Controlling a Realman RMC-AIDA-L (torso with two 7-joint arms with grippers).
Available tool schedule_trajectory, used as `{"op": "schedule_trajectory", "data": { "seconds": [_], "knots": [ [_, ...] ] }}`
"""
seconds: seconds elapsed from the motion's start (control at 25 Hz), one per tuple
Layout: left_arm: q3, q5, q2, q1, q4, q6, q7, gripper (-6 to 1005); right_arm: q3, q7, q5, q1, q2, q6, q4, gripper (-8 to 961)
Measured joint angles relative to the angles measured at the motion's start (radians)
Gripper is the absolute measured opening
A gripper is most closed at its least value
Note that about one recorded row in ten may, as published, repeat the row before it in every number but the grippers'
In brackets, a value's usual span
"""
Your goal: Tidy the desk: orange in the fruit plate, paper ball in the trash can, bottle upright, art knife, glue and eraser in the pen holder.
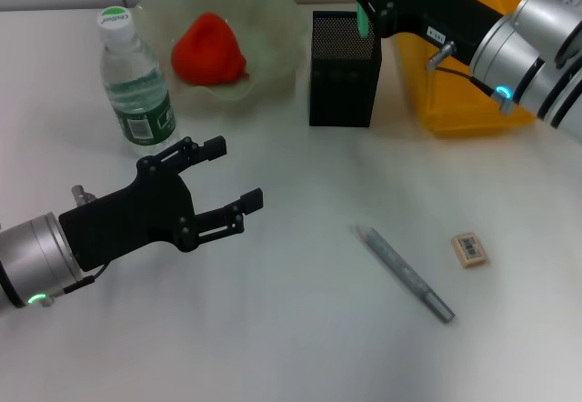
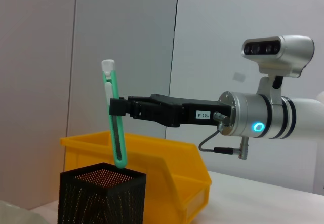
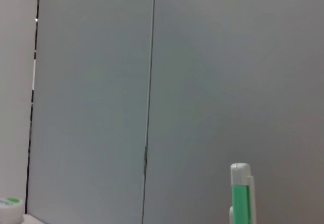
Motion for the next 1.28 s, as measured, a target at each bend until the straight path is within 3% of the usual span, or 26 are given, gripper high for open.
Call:
{"op": "schedule_trajectory", "data": {
  "seconds": [1.28],
  "knots": [
    [0.0,-0.012,0.002,0.011,-0.009,-0.001,-0.003,859,0.004,-0.027,0.008,0.004,0.0,-0.003,0.027,322]
  ]
}}
